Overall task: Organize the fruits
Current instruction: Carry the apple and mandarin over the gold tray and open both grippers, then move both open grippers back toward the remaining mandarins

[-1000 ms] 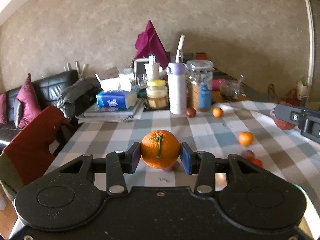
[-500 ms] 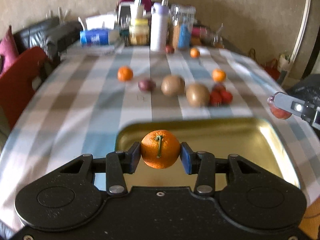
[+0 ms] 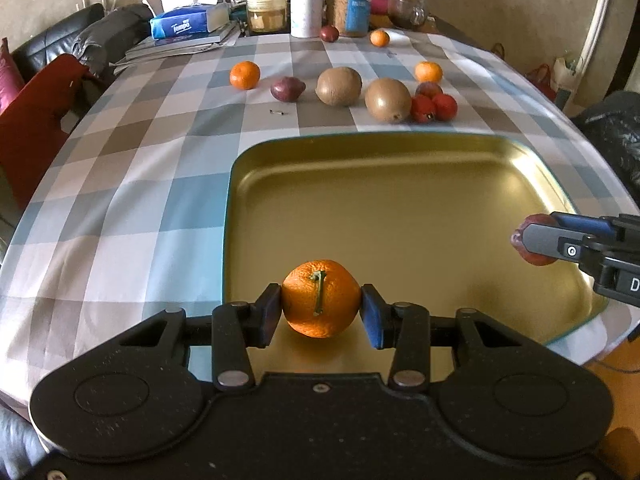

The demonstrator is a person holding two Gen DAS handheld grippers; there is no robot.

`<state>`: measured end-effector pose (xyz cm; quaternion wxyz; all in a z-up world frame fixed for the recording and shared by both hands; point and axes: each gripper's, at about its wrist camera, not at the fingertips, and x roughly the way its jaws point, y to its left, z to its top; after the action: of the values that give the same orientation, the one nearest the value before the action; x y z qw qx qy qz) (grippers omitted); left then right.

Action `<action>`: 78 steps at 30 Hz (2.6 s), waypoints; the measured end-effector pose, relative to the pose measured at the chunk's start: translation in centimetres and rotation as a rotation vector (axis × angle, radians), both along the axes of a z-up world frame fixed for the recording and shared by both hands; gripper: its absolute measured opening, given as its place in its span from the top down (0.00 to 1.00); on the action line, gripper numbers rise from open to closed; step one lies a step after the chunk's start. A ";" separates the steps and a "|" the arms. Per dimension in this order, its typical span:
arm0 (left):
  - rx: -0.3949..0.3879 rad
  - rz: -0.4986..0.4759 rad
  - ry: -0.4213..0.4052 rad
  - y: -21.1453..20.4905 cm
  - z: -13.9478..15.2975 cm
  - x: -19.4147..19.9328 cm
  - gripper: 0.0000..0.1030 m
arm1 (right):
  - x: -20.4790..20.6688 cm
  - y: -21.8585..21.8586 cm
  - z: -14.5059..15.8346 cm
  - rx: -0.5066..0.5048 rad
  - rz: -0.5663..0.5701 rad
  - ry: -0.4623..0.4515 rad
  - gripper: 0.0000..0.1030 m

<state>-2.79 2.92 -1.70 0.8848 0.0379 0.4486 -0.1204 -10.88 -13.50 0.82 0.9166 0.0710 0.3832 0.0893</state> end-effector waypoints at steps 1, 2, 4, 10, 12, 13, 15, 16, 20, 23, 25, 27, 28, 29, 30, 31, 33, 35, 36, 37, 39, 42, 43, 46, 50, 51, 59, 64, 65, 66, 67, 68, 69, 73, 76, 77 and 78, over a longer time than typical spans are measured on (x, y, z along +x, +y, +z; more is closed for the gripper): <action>0.000 -0.003 0.002 0.0 0.0 -0.1 0.51 | -0.1 0.0 -0.1 0.000 0.002 0.006 0.62; -0.001 -0.006 0.004 -0.1 -0.1 -0.1 0.51 | -0.1 0.0 -0.1 0.003 0.004 0.011 0.62; -0.005 -0.009 0.005 -0.1 -0.1 -0.3 0.51 | -0.1 -0.2 -0.2 0.012 0.003 0.019 0.62; 0.001 -0.006 -0.007 -0.4 0.1 -0.5 0.50 | -0.8 -0.4 0.0 -0.004 -0.002 -0.010 0.62; 0.001 -0.011 -0.009 -0.4 0.1 -0.6 0.50 | -0.8 -0.5 0.1 -0.007 0.000 -0.018 0.62; 0.005 -0.018 -0.020 -0.6 0.3 -0.7 0.51 | -0.9 -0.5 0.1 -0.008 0.002 -0.022 0.62; 0.023 -0.027 -0.053 -0.8 0.7 -1.0 0.50 | -1.2 -0.5 0.2 -0.007 0.006 -0.039 0.62; 0.030 -0.034 -0.072 -0.9 0.9 -1.2 0.46 | -1.3 -0.5 0.3 -0.008 0.007 -0.051 0.62; 0.030 -0.047 -0.098 -1.3 1.5 -1.5 0.42 | -1.6 -0.4 0.7 -0.021 0.007 -0.092 0.62; 0.028 -0.051 -0.111 -1.3 1.7 -1.3 0.42 | -1.5 -0.6 0.8 -0.008 0.005 -0.107 0.62; 0.032 -0.042 -0.126 -1.2 1.8 -1.0 0.42 | -1.3 -0.9 0.8 -0.004 0.004 -0.120 0.62; 0.039 -0.031 -0.143 -1.1 1.9 -0.7 0.42 | -1.0 -1.2 0.8 -0.008 0.000 -0.136 0.62; 0.043 -0.022 -0.157 -0.9 2.0 -0.4 0.41 | -0.7 -1.4 0.8 -0.010 -0.001 -0.147 0.62; 0.048 -0.014 -0.168 -0.8 2.0 -0.1 0.41 | -0.5 -1.5 0.8 -0.013 -0.005 -0.158 0.62; 0.051 -0.004 -0.179 -0.7 2.0 0.2 0.41 | -0.1 -1.8 0.8 -0.017 -0.011 -0.169 0.62; 0.051 0.007 -0.192 -0.5 2.0 0.6 0.41 | 0.2 -2.0 0.9 -0.018 -0.018 -0.181 0.62; 0.052 0.034 -0.210 0.0 2.1 1.6 0.41 | 1.1 -2.6 0.9 -0.016 -0.034 -0.206 0.62; 0.048 0.059 -0.229 0.5 2.0 2.7 0.41 | 1.9 -3.3 1.0 -0.014 -0.053 -0.230 0.62; 0.051 0.071 -0.233 0.7 2.0 3.2 0.41 | 2.4 -3.7 1.1 -0.016 -0.064 -0.243 0.62; 0.055 0.082 -0.243 0.9 1.9 3.9 0.41 | 3.0 -4.0 1.1 -0.024 -0.074 -0.249 0.62; 0.075 0.093 -0.261 1.1 1.8 4.9 0.40 | 4.2 -4.7 1.1 -0.029 -0.083 -0.266 0.62; 0.117 0.090 -0.303 1.1 1.5 6.4 0.37 | 6.1 -5.5 0.7 -0.053 -0.106 -0.287 0.62; 0.133 0.088 -0.317 1.0 1.4 7.0 0.34 | 6.7 -5.7 0.5 -0.057 -0.111 -0.296 0.62; 0.168 0.079 -0.355 0.8 0.9 8.6 0.34 | 8.8 -6.5 -0.2 -0.066 -0.129 -0.315 0.62; 0.152 0.074 -0.355 0.7 0.6 10.7 0.34 | 11.8 -7.5 -1.1 -0.070 -0.160 -0.298 0.62; 0.146 0.071 -0.354 0.7 0.6 11.3 0.34 | 12.6 -7.9 -1.3 -0.063 -0.167 -0.287 0.62; 0.164 0.057 -0.389 -0.1 0.9 15.5 0.33 | 17.4 -9.3 -1.8 -0.028 -0.218 -0.258 0.62; 0.127 0.083 -0.379 -0.2 0.8 18.5 0.33 | 20.3 -9.9 -2.3 -0.036 -0.247 -0.256 0.62; 0.120 0.084 -0.378 -0.2 0.8 19.0 0.33 | 20.8 -10.0 -2.3 -0.035 -0.252 -0.253 0.62; 0.117 0.082 -0.377 -0.3 0.6 19.5 0.33 | 21.3 -10.1 -2.3 -0.030 -0.255 -0.252 0.62; 0.118 0.080 -0.377 -0.4 0.5 20.0 0.33 | 21.7 -10.2 -2.3 -0.027 -0.259 -0.253 0.62; 0.122 0.078 -0.380 -0.6 0.3 20.5 0.33 | 22.3 -10.3 -2.4 -0.026 -0.265 -0.251 0.62; 0.128 0.076 -0.387 -0.7 0.1 21.0 0.33 | 22.7 -10.4 -2.4 -0.026 -0.269 -0.249 0.62; 0.131 0.064 -0.396 -1.0 -0.4 22.7 0.33 | 24.5 -10.5 -2.6 -0.030 -0.272 -0.243 0.62; 0.113 0.056 -0.396 -1.0 -0.7 23.8 0.33 | 25.7 -10.4 -2.6 -0.066 -0.277 -0.257 0.62; 0.112 0.057 -0.399 -1.0 -0.8 24.1 0.33 | 26.1 -10.4 -2.6 -0.074 -0.281 -0.260 0.62; 0.113 0.057 -0.404 -1.0 -0.9 24.3 0.33 | 26.5 -10.4 -2.7 -0.076 -0.283 -0.263 0.62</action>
<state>21.50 1.93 -2.59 0.9563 0.0981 0.2690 -0.0597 15.62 -23.95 -1.84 0.9641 0.0774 0.2496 -0.0465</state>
